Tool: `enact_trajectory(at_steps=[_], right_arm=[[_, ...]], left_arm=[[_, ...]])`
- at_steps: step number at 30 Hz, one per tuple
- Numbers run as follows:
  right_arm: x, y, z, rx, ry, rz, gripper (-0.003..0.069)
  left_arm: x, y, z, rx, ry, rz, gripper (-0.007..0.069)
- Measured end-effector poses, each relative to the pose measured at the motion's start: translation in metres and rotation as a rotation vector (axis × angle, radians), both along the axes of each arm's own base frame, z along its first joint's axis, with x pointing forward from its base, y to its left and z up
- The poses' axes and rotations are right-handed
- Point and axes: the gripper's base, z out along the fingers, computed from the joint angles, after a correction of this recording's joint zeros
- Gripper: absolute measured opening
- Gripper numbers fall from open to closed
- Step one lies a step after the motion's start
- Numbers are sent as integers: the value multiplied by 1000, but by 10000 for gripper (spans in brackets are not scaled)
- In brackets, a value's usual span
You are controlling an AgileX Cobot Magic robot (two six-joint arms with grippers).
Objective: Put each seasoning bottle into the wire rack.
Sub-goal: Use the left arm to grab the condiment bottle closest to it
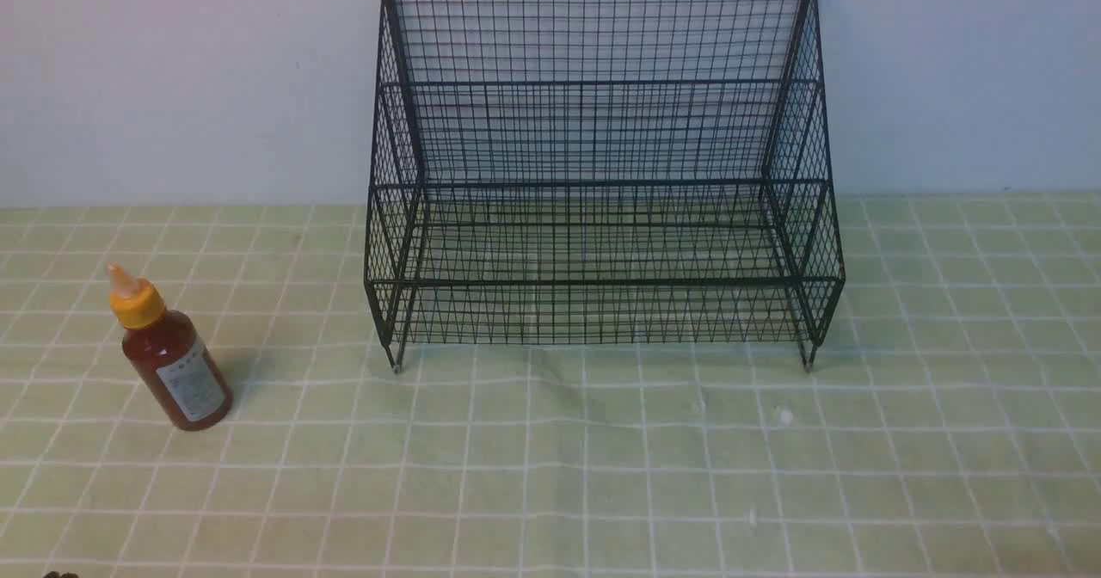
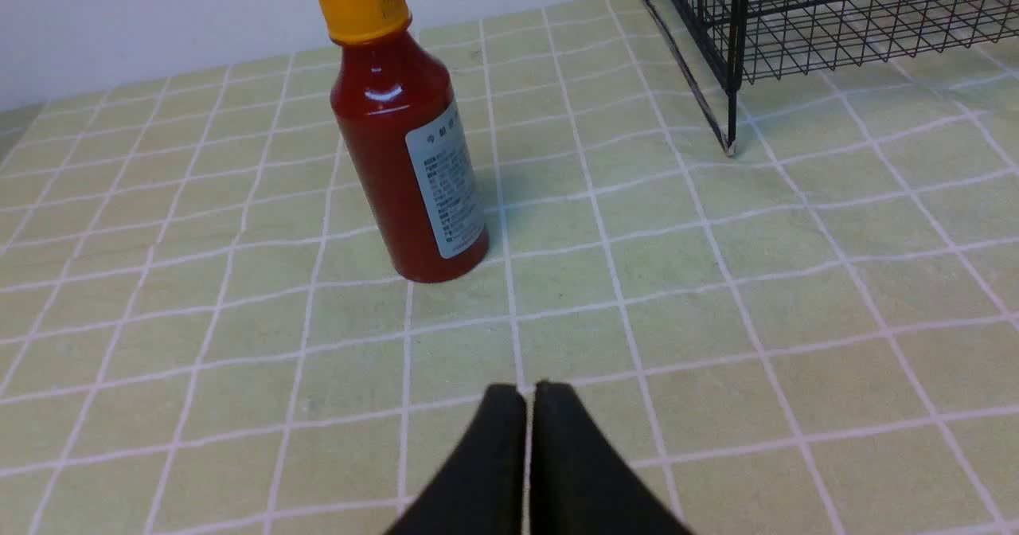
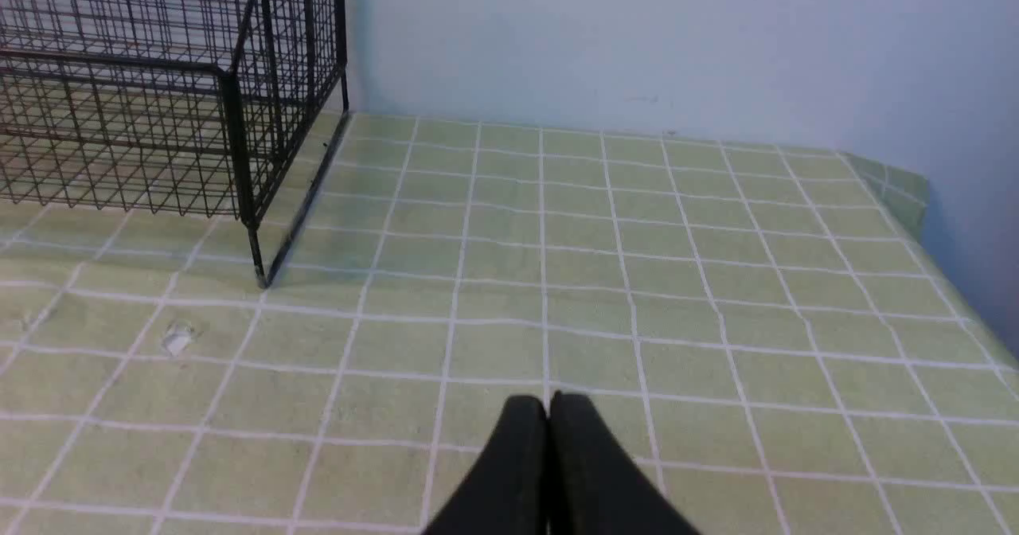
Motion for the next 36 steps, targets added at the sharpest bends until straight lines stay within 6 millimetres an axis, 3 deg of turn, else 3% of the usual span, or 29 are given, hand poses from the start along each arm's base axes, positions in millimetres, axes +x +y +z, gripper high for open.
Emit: enact_trajectory(at_steps=[19,22,25,32,36], right_arm=[[0,0,0,0,0,0,-13],[0,0,0,0,0,0,-13],[0,0,0,0,0,0,-13],[0,0,0,0,0,0,-13],[0,0,0,0,0,0,-13]], left_arm=[[0,1,0,35,-5,3,-7],[1,0,3,-56,-47,13,-7],[3,-2,12,-206,-140,27,-7],[-3,10,62,-685,-686,81,-7],[-19,17,106,-805,-923,51,-7]])
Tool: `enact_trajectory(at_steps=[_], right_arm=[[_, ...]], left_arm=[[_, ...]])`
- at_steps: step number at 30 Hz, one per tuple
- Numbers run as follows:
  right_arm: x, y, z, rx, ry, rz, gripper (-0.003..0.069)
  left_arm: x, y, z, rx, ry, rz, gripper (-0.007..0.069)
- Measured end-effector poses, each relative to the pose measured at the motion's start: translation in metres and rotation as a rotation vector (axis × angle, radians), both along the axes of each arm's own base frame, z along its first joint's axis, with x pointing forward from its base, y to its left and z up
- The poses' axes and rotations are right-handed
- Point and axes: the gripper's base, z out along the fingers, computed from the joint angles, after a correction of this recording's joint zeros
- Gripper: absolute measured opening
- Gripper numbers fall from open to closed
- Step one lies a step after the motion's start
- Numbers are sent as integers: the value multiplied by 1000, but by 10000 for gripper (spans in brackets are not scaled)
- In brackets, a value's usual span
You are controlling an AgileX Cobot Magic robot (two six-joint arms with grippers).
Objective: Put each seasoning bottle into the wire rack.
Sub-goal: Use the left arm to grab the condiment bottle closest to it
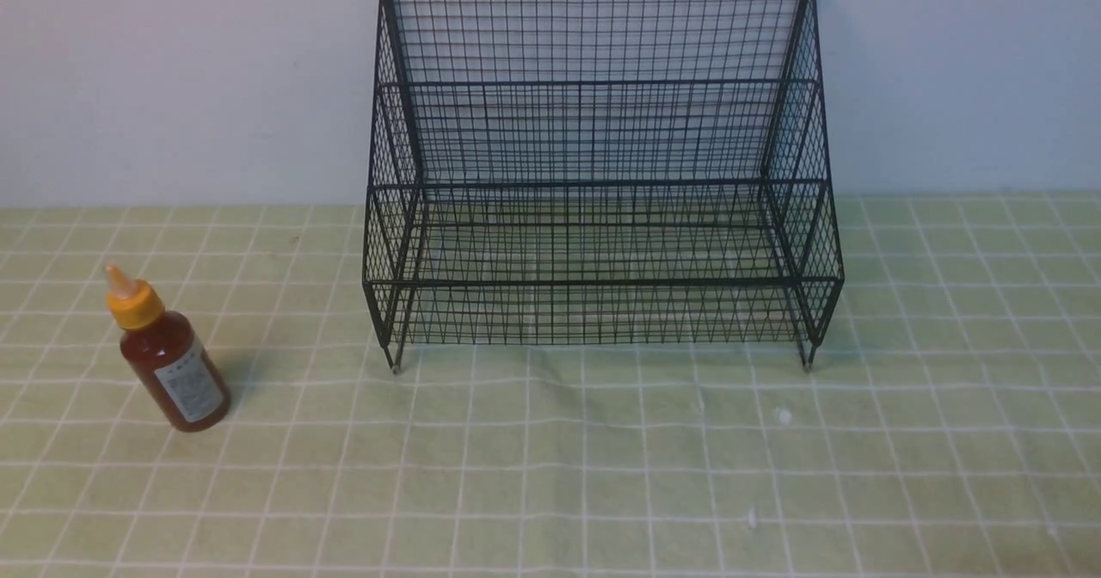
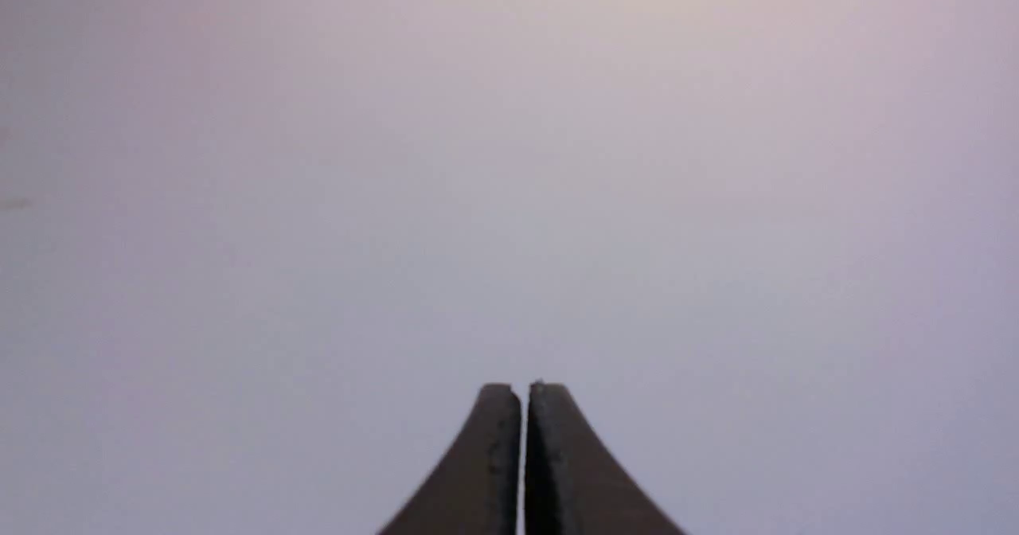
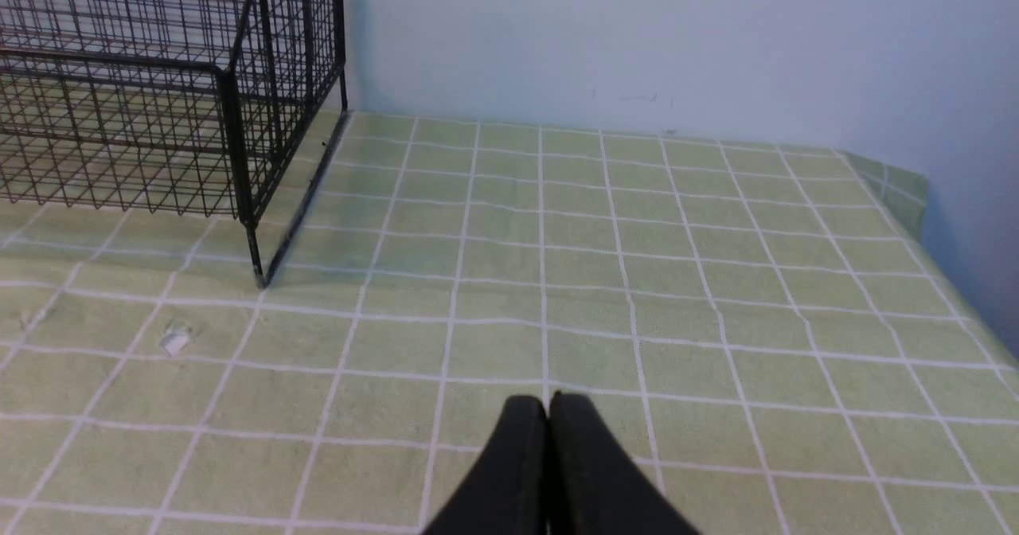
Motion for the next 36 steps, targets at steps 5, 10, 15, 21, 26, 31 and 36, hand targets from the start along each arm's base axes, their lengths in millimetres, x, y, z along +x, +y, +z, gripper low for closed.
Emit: enact_trajectory(at_steps=[5,10,15,21,26,31,36], right_arm=[[0,0,0,0,0,0,-13],[0,0,0,0,0,0,-13],[0,0,0,0,0,0,-13],[0,0,0,0,0,0,-13],[0,0,0,0,0,0,-13],[0,0,0,0,0,0,-13],[0,0,0,0,0,0,-13]], left_arm=[[-12,-11,71,105,94,-94,-7],[20,-30,128,348,794,-263,-7],[92,-38,127,564,1402,-429,-7],[182,-39,115,647,1598,-470,-3],[234,-20,113,571,1656,-411,-3],[270,-8,102,525,1698,-405,-3],[292,-2,79,596,1775,-394,41]])
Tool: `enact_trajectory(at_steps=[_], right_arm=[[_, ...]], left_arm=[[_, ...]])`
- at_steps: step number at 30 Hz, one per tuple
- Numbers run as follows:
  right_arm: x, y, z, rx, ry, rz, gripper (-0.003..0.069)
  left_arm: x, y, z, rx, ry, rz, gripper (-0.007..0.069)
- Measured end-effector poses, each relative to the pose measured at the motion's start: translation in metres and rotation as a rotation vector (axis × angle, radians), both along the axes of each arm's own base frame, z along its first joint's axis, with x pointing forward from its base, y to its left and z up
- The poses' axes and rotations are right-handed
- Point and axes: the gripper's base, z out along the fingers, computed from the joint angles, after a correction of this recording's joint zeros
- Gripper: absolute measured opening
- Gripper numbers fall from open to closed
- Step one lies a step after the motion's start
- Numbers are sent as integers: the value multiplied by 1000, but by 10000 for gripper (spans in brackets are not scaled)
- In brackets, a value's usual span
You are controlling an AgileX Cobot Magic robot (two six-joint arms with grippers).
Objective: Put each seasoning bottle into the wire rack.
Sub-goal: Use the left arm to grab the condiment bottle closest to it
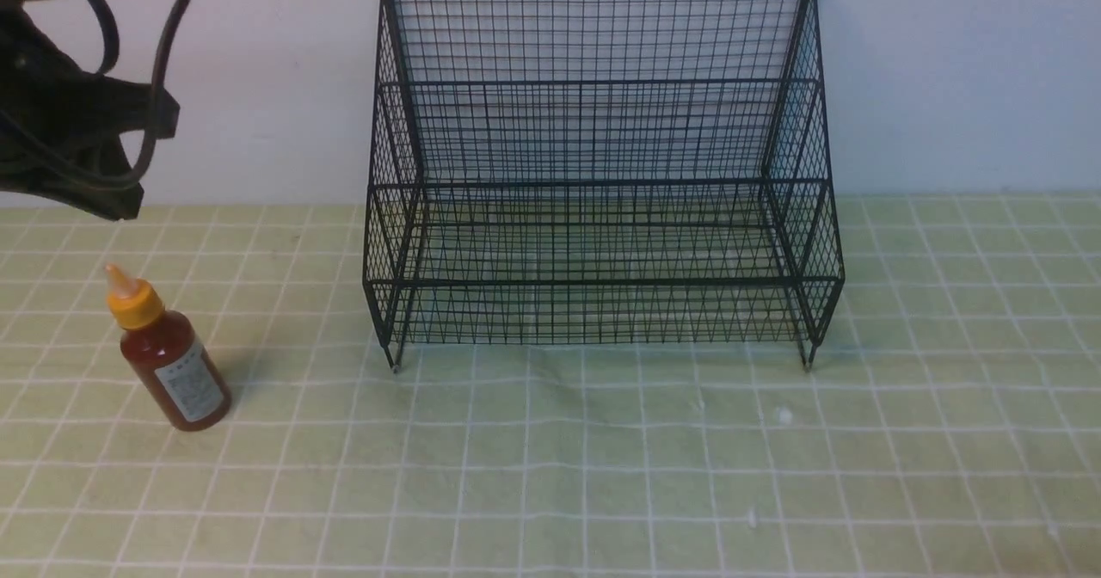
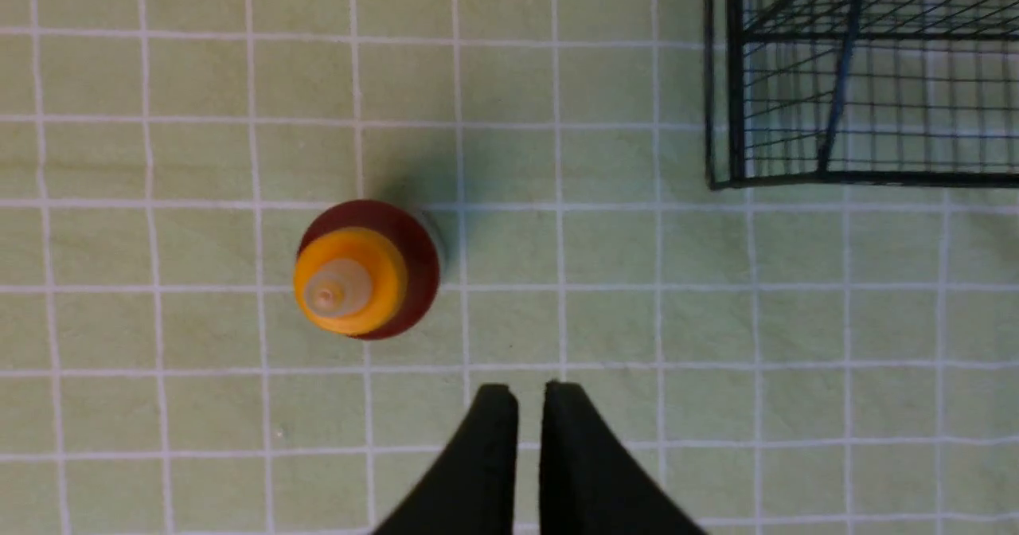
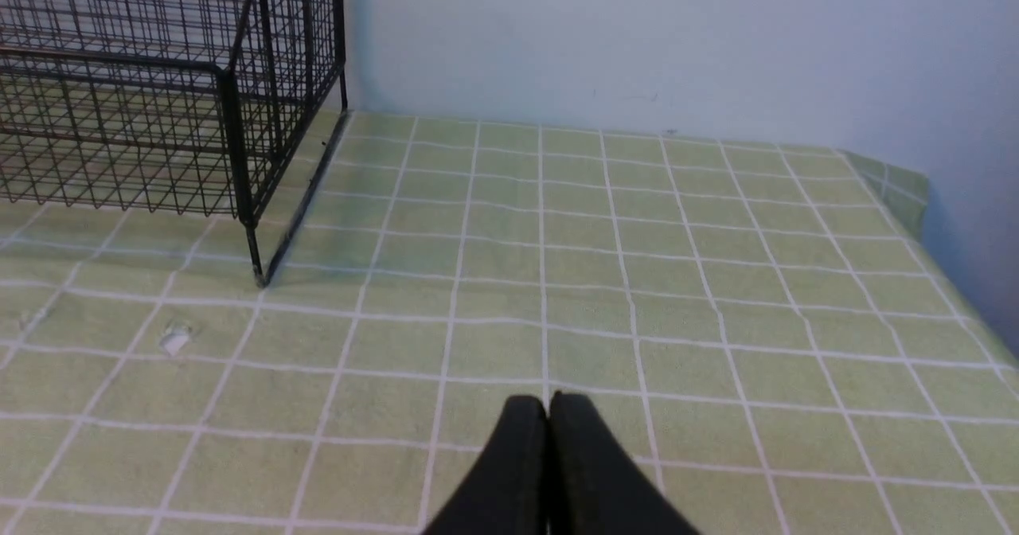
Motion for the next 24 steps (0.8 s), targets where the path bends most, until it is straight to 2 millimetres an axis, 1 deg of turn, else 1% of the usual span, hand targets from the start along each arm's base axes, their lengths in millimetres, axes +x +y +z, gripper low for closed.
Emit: enact_trajectory(at_steps=[2,4,5,6,8,9,10,13,15,17,19,21,24], right_arm=[[0,0,0,0,0,0,-13],[0,0,0,0,0,0,-13],[0,0,0,0,0,0,-13],[0,0,0,0,0,0,-13],[0,0,0,0,0,0,-13],[0,0,0,0,0,0,-13],[0,0,0,0,0,0,-13],[0,0,0,0,0,0,-13],[0,0,0,0,0,0,-13],[0,0,0,0,0,0,-13],[0,0,0,0,0,0,-13],[0,0,0,0,0,0,-13],[0,0,0,0,0,0,-13]], left_arm=[[6,4,-9,36,28,-3,85],[11,7,-18,64,56,-3,151],[15,8,-23,75,72,-3,204],[16,9,-25,77,77,-4,213],[21,10,-34,93,107,-5,346],[22,11,-36,98,111,-5,356],[25,12,-41,112,119,-5,428],[34,16,-51,143,117,-7,550],[40,17,-58,154,114,-9,591],[45,17,-67,153,126,-11,607],[48,17,-72,150,140,-12,606],[54,18,-85,152,168,-15,598],[57,18,-96,153,208,-18,576]])
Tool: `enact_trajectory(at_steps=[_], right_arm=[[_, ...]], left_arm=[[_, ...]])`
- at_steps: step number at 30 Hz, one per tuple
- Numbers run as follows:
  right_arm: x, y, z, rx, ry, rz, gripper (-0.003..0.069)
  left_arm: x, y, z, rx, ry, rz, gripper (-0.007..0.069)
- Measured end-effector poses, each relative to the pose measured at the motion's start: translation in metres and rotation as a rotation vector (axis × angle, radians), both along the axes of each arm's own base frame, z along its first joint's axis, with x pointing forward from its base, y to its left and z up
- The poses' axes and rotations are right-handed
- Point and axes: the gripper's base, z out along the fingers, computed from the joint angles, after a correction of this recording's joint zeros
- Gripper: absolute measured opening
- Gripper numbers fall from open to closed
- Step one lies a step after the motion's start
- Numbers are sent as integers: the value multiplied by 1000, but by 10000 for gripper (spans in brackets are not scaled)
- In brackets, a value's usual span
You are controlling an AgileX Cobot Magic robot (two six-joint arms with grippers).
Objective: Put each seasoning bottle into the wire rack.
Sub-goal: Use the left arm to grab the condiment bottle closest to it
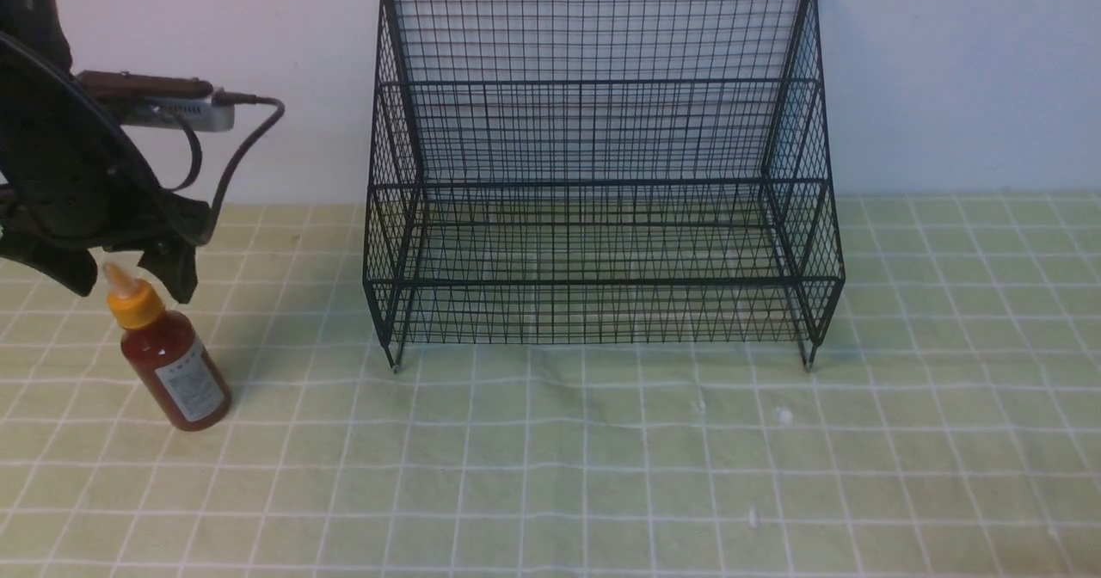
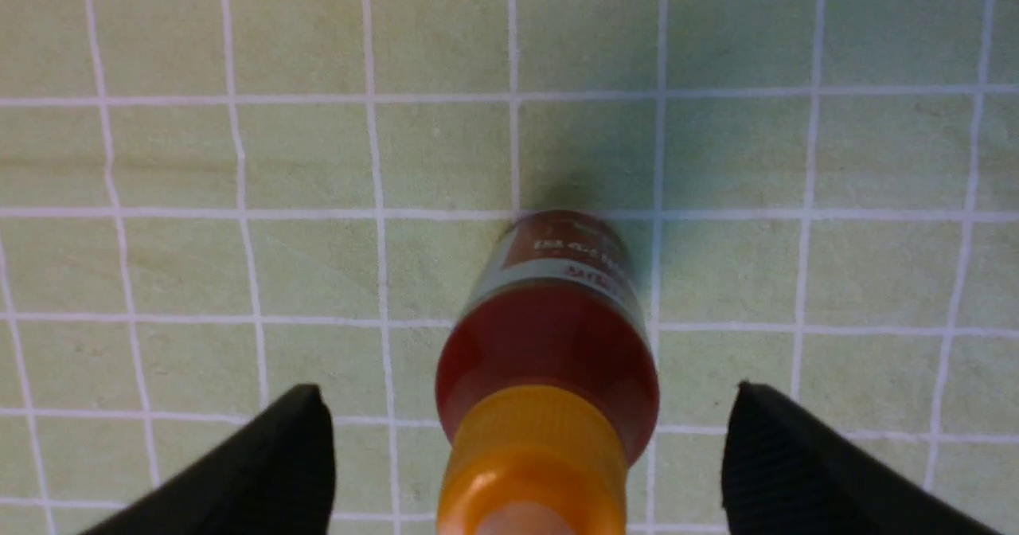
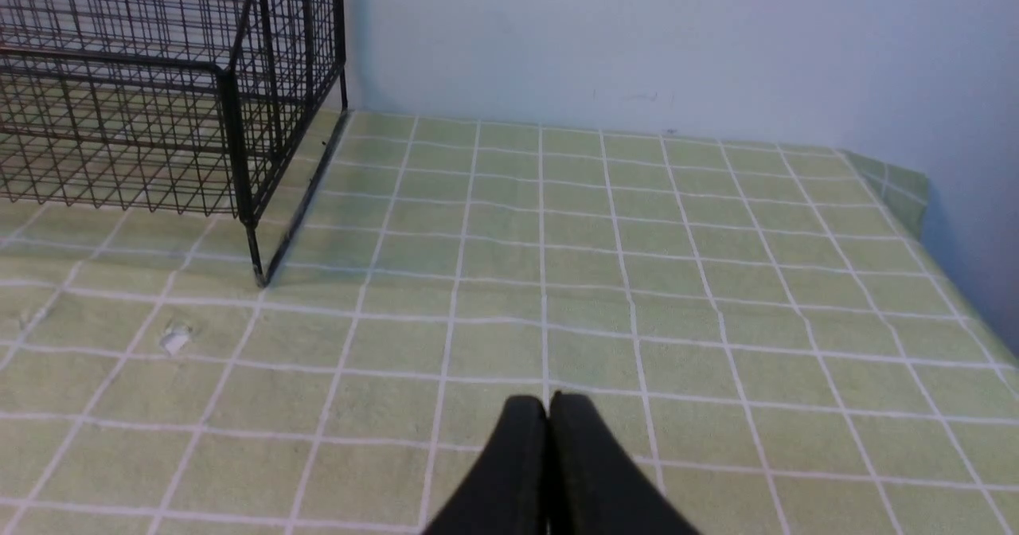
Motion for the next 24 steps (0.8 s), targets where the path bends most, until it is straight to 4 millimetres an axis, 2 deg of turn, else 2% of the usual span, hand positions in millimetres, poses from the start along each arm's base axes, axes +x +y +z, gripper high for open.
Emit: enact_trajectory(at_steps=[4,9,12,14,15,16,22,24], right_arm=[[0,0,0,0,0,0,-13],[0,0,0,0,0,0,-13],[0,0,0,0,0,0,-13],[0,0,0,0,0,0,-13],[0,0,0,0,0,0,-13],[0,0,0,0,0,0,-13],[0,0,0,0,0,0,-13],[0,0,0,0,0,0,-13]], left_arm=[[0,0,-11,-4,63,2,544],[1,0,-13,-5,68,3,499],[2,0,-14,-7,69,3,413],[2,0,-14,-8,70,3,385],[3,0,-17,-8,75,4,316],[4,-1,-18,-15,74,6,283],[5,-2,-14,-31,70,11,287],[6,-3,-4,-46,48,16,287]])
